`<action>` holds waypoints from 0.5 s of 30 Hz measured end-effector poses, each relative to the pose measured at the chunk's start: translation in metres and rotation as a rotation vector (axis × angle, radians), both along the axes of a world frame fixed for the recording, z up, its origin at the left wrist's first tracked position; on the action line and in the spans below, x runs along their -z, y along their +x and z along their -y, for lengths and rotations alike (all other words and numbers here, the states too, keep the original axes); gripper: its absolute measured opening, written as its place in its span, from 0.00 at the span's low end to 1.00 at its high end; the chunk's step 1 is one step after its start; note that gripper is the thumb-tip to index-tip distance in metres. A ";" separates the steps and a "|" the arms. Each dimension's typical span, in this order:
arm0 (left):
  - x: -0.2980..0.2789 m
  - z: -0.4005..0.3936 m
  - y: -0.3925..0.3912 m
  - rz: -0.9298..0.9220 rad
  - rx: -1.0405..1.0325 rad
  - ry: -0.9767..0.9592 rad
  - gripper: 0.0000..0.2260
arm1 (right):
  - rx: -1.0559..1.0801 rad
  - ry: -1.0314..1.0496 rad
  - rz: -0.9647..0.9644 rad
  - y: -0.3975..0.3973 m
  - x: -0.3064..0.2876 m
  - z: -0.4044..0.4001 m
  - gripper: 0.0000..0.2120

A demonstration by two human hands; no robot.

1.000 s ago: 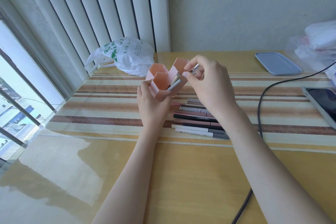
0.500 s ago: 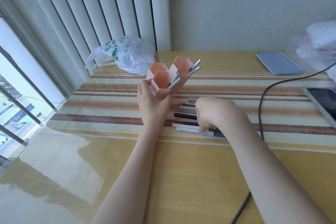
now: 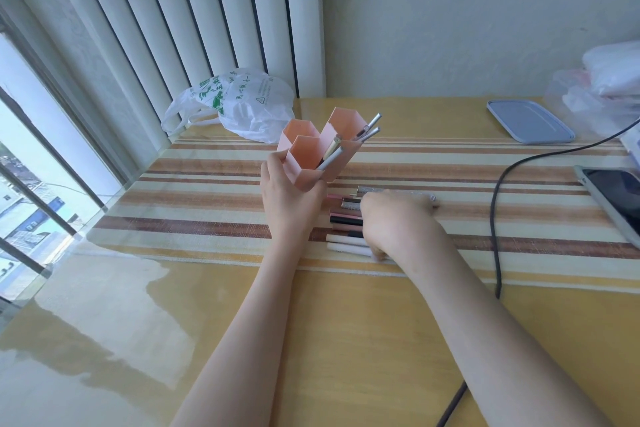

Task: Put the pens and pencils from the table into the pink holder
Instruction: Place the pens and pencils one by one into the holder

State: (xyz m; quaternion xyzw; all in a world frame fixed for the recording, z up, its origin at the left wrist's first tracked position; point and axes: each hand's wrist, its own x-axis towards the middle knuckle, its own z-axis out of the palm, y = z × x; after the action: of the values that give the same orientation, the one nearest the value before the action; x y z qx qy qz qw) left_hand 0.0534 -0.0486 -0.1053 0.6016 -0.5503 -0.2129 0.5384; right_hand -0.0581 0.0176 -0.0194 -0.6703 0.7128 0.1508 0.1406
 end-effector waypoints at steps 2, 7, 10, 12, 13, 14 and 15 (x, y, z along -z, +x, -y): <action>0.000 0.000 0.000 0.004 -0.003 0.000 0.22 | 0.007 -0.001 -0.005 0.001 -0.003 -0.001 0.06; 0.001 0.000 0.000 0.001 -0.006 0.003 0.21 | -0.032 0.010 -0.063 0.006 -0.002 -0.002 0.09; 0.001 0.000 0.000 -0.006 -0.003 0.005 0.22 | -0.063 0.057 -0.074 0.005 0.000 -0.002 0.08; 0.001 0.000 0.000 -0.009 -0.005 0.003 0.22 | -0.084 0.054 -0.074 0.004 -0.004 -0.003 0.06; 0.001 0.001 0.000 -0.010 -0.006 0.002 0.22 | -0.084 0.030 -0.060 0.002 -0.006 -0.003 0.06; 0.001 0.001 0.000 -0.013 -0.005 0.002 0.21 | -0.079 -0.007 -0.035 -0.001 -0.009 -0.004 0.06; 0.001 0.001 0.000 -0.016 -0.004 0.003 0.21 | -0.069 -0.034 0.008 -0.004 -0.012 -0.004 0.06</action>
State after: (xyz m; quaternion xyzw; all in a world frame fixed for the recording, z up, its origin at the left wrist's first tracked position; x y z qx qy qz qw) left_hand 0.0538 -0.0496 -0.1065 0.6016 -0.5444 -0.2177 0.5424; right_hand -0.0618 0.0221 -0.0078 -0.6976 0.6910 0.1408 0.1269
